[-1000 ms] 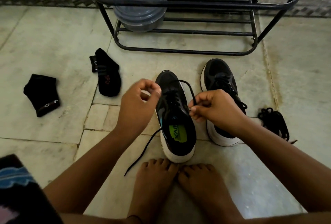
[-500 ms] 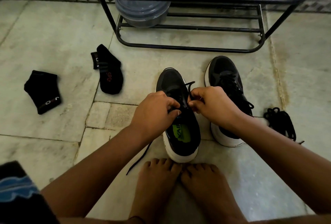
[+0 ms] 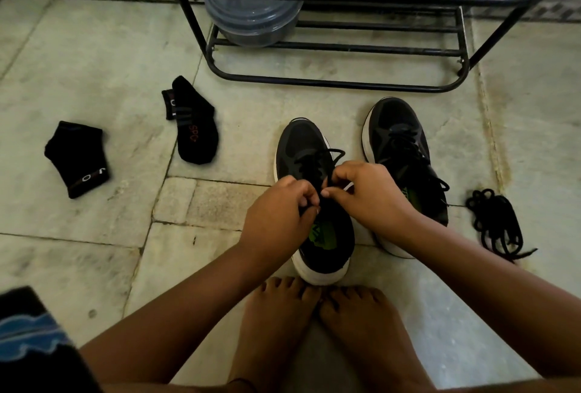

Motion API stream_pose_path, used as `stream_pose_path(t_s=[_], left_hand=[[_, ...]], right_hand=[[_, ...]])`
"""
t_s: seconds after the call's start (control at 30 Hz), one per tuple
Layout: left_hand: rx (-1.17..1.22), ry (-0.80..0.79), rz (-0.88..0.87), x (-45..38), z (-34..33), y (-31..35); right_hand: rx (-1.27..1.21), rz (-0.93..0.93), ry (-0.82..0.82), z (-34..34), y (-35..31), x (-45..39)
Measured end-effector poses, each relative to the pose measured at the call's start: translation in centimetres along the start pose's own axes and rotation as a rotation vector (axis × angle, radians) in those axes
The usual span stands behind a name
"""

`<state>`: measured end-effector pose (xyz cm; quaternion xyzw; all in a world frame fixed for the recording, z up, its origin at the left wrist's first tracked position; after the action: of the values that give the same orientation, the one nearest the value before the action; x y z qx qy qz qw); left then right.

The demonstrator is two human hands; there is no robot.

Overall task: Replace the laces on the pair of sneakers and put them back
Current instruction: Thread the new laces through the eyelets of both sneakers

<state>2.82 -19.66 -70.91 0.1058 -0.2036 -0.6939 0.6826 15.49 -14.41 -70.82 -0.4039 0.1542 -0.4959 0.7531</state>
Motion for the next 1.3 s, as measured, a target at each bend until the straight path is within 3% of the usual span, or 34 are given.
stream_pose_path(t_s=[0.17,0.3,0.6,0.97,1.07,1.2,1.3], left_hand=[[-0.014,0.044,0.029,-0.4,-0.2,0.0],[0.003,0.023,0.048,-0.4,-0.9,0.1],[0.426,0.018,0.224,-0.8,-2.2,-0.7],[0.542,0.006,0.231,-0.6,-1.9,-0.9],[0.811,-0.102,0.311,-0.2,-1.8,-1.0],[1.404,-0.417,0.403,0.9,-0.9,-2.3],[1.834,-0.418,0.373,0.9,0.6,-4.3]], right_hand=[[-0.03,0.009,-0.005,-0.3,0.4,0.8],[-0.084,-0.003,0.105,-0.6,0.9,1.8],[-0.15,0.006,0.209,-1.4,1.2,2.8],[-0.022,0.011,0.209,-2.4,2.7,3.1],[-0.016,0.016,0.217,-2.4,2.7,3.2],[-0.016,0.017,0.232,-2.3,2.9,3.2],[-0.012,0.026,0.232,-2.4,2.8,3.1]])
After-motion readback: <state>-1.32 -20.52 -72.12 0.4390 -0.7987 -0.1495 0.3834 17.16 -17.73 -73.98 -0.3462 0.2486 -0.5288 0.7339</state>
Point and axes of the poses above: each hand's wrist, its own x-axis away from the middle knuckle, its own z-axis out of the back of the hand, y = z × x, the point moved 5 cm from there along -x, towards the middle knuckle, and after that the axes turned 8 degrees about -x, right-handed, at the moved point
